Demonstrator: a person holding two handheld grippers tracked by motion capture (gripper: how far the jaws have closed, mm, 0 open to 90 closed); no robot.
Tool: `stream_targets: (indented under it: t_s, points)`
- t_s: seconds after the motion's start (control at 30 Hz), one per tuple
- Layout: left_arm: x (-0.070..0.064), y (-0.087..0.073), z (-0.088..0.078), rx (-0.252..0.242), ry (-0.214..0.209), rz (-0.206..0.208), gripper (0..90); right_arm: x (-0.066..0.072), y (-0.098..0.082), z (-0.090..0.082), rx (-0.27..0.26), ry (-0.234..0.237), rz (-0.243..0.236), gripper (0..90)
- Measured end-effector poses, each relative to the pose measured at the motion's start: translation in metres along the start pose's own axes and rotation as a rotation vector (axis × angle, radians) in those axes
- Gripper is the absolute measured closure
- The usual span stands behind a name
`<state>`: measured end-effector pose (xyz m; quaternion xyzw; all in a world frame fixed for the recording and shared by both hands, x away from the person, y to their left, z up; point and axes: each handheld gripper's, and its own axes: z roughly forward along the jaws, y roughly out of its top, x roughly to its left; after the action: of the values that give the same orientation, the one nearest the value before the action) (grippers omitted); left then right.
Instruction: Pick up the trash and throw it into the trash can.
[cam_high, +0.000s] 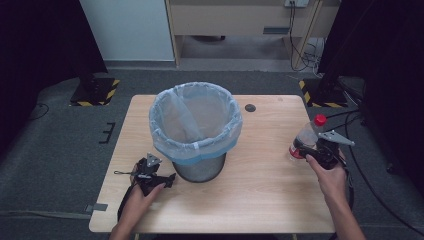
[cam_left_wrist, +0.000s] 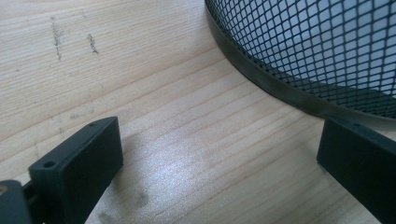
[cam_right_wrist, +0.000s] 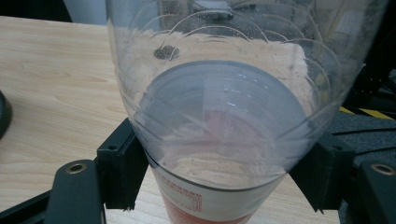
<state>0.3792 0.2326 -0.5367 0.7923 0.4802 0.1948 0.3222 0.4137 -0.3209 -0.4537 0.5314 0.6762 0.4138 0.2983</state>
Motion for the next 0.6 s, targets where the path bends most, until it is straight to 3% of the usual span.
stream_targets:
  t_s: [0.4,0.6]
  points:
    - [0.000,0.000,0.000,0.000,0.000,0.000,0.0,0.015,0.034,-0.013,-0.020,0.047,-0.033,27.4]
    - [0.000,0.000,0.000,0.000,0.000,0.000,0.0,0.032,0.059,-0.014,-0.020,0.077,-0.067,27.4]
